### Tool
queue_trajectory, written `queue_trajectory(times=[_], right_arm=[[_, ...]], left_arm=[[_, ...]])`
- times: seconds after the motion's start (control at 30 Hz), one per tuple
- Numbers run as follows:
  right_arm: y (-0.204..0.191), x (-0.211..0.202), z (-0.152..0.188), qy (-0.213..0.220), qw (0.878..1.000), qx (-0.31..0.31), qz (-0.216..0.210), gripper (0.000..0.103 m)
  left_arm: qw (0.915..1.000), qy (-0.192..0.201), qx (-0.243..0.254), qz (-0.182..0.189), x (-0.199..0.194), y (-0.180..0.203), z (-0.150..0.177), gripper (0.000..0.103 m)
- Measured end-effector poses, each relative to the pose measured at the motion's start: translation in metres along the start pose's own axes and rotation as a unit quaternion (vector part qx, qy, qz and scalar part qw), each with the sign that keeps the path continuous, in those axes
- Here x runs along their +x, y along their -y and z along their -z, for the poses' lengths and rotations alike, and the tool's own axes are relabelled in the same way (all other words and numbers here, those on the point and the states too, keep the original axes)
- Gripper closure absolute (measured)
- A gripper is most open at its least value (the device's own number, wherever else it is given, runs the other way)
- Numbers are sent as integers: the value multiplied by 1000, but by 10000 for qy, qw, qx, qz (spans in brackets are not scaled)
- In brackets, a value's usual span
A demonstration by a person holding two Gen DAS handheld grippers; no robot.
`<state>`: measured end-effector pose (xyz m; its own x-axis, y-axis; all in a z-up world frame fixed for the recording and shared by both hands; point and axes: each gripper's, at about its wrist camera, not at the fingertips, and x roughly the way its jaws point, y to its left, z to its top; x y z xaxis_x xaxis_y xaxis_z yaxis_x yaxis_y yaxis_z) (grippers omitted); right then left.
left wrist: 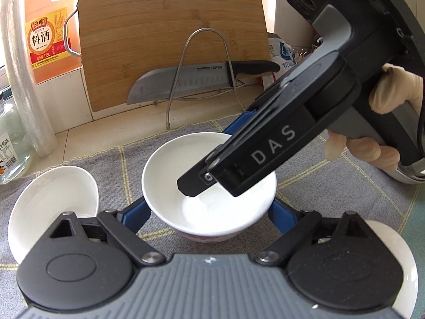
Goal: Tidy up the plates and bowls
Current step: 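Reach the right gripper into the pink-flower bowl and grasp its rim, then lift the pink-flower bowl with the right gripper toward the plain white bowl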
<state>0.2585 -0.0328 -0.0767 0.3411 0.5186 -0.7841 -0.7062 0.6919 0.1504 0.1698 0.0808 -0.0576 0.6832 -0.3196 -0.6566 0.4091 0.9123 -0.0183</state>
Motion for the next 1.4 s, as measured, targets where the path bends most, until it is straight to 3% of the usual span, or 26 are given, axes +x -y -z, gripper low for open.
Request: queue_trajectory(times=[0.8,1.4], right_arm=[[1,-7,0,-21,9998,187,7,29],[-19,-69,6,227,9996,165,-25,29]], left_arm=[[9998,-71,201,12,1,2,-2,9],[9994,129,246,205,-51,25,-24,9]])
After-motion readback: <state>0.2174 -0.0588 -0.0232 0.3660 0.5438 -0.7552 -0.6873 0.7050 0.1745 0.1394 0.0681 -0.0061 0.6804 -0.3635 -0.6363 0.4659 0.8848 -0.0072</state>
